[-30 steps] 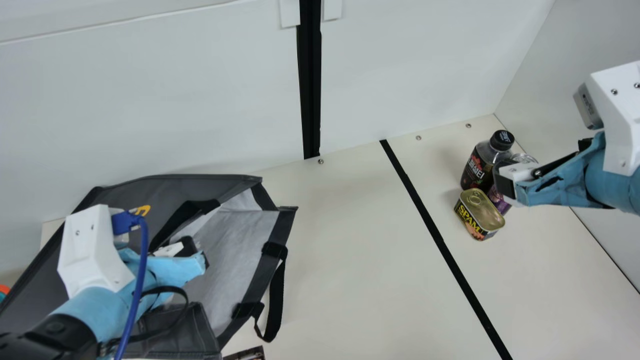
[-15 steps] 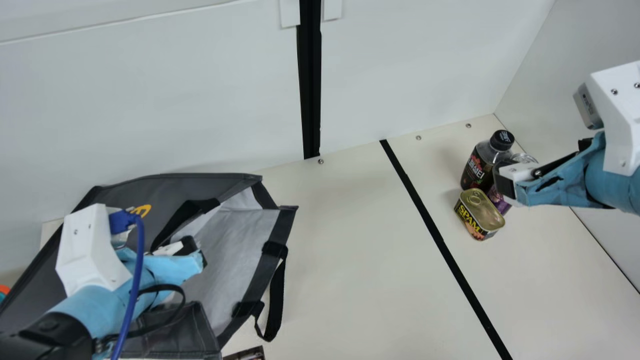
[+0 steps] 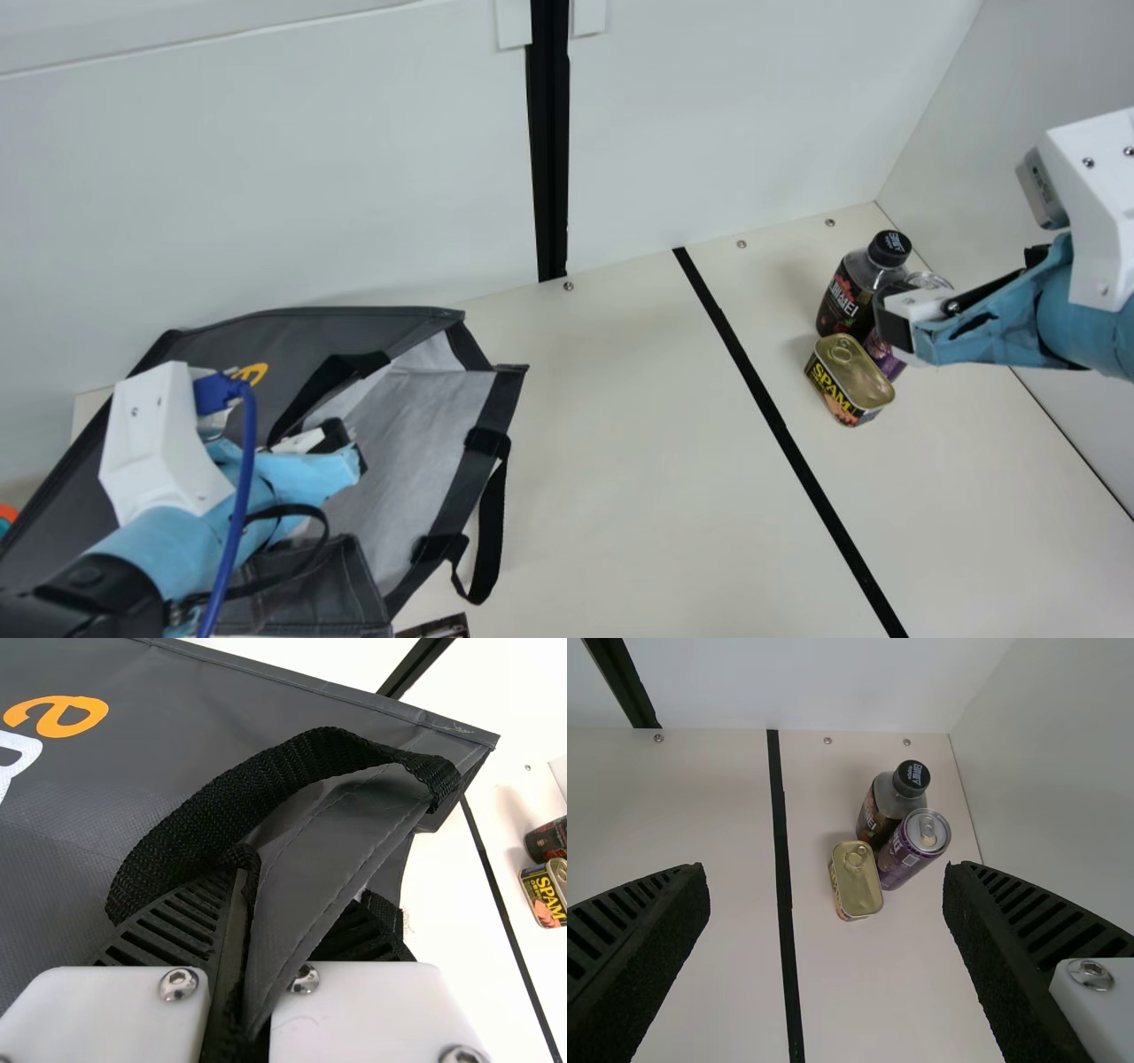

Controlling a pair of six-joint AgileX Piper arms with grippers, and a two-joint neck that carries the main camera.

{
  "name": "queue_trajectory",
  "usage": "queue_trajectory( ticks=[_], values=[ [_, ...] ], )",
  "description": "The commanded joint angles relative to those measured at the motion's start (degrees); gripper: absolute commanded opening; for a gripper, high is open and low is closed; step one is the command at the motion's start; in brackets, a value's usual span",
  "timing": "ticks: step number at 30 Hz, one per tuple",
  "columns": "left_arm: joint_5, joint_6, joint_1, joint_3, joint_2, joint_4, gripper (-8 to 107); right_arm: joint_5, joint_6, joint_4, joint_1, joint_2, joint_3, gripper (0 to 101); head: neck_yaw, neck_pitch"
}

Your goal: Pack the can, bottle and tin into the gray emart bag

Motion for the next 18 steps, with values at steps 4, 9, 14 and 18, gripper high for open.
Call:
queue_trajectory(
  ticks=[4, 9, 14, 18],
  values=[
    [0.0, 0.0, 0.0, 0.0, 0.0, 0.0, 10, 0.0, 0.0, 0.0, 0.0, 0.0, 0.0, 91, 0.0, -1.3],
    [0.0, 0.0, 0.0, 0.0, 0.0, 0.0, 10, 0.0, 0.0, 0.0, 0.0, 0.0, 0.0, 91, 0.0, -1.3],
    [0.0, 0.0, 0.0, 0.0, 0.0, 0.0, 10, 0.0, 0.0, 0.0, 0.0, 0.0, 0.0, 91, 0.0, -1.3],
    [0.0, 0.0, 0.0, 0.0, 0.0, 0.0, 10, 0.0, 0.0, 0.0, 0.0, 0.0, 0.0, 91, 0.0, -1.3]
  ],
)
